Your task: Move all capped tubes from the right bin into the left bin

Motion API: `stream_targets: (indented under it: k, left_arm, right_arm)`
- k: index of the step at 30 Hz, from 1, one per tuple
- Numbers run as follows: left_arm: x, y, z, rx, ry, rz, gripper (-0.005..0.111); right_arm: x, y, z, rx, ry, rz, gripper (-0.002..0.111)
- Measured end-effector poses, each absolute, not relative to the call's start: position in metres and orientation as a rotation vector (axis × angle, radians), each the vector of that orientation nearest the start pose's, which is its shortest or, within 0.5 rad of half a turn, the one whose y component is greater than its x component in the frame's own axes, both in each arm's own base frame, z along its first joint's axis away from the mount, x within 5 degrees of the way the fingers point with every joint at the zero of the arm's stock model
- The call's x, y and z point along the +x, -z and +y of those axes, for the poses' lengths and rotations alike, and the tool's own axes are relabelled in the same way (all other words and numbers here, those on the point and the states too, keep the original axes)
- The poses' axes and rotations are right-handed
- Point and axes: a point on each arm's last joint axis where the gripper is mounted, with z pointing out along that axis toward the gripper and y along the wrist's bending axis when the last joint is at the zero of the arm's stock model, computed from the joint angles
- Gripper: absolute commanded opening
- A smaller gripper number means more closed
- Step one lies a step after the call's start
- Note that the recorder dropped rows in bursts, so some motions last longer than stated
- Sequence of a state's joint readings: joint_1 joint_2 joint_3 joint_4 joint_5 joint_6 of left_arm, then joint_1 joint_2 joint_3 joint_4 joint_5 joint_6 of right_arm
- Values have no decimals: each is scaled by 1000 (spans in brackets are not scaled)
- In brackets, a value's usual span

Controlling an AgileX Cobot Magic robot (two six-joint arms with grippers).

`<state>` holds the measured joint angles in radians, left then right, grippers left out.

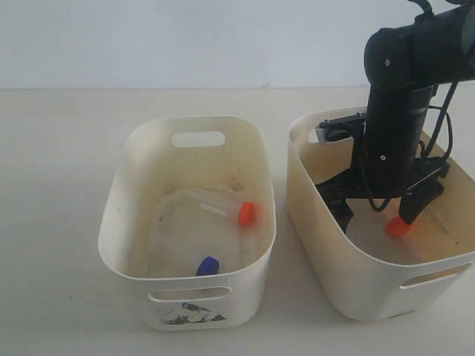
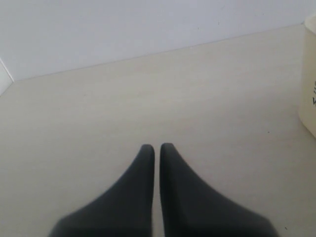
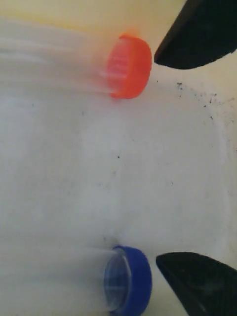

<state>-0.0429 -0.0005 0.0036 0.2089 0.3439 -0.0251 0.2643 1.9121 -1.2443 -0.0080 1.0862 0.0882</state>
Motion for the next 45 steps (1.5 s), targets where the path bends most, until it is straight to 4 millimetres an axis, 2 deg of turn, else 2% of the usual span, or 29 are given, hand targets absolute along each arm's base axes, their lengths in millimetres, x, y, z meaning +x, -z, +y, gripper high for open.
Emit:
stream_targets:
  k: [17,22,35,36,37,38,40,41,42,45]
  left_arm:
    - [54,-182,4,146,-155,1820,4]
    - [54,-182,4,146,-155,1820,4]
    - [54,-182,4,146,-155,1820,4]
    - [54,-182,4,146,-155,1820,4]
    - [54,-182,4,146,-155,1820,4]
    - [54,-182,4,146,-155,1820,4]
    - [54,-182,4,146,-155,1820,4]
    - [54,-182,4,146,-155,1820,4]
    - [54,-182,4,146,-155,1820,4]
    - [54,-182,4,146,-155,1820,4]
  right_arm:
    - [338,-166,84,-344,139,3153,93]
    - [342,-166,79,-396,227,3114,93]
    - [351,-130,76,-476,331,3148,91]
    - [351,-129,77,-472,328,3156,86]
    - [351,-128,77,-470,328,3161,76]
    - [351,-128,78,-462,316,3166,60]
    - [350,-127,80,-439,286,3182,36]
    - [350,-126,80,-431,289,3188,13]
    - [349,-125,80,-417,298,3207,0]
    - [345,-124,79,-413,322,3247,0]
